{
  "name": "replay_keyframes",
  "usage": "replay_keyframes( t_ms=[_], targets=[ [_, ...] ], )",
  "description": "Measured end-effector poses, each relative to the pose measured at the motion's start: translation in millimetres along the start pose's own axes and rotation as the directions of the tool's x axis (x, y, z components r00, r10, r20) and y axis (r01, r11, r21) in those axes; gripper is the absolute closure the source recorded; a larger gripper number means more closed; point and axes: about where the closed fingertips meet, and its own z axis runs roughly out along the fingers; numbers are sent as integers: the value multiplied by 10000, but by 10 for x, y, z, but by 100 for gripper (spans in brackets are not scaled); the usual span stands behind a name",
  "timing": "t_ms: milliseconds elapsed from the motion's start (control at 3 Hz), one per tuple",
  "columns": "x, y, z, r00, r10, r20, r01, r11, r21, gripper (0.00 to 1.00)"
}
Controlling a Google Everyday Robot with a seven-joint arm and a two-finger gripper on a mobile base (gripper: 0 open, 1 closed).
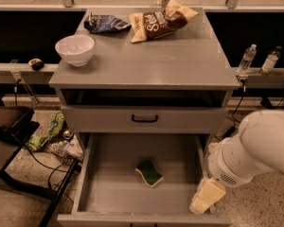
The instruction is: Pick sponge from middle drawer and place on counter
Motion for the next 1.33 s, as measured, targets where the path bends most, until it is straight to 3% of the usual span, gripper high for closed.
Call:
replay_keyframes(
  t_ms=[333,667,1000,1333],
  targets=[
    [-70,-101,487,9948,370,952,-384,9992,129,0],
    [-202,-282,522,9871,387,1553,-506,9960,736,0],
    [-203,-283,520,9871,385,1554,-505,9960,741,0],
    [-285,-258,763,9874,492,1506,-557,9977,392,0]
  ],
)
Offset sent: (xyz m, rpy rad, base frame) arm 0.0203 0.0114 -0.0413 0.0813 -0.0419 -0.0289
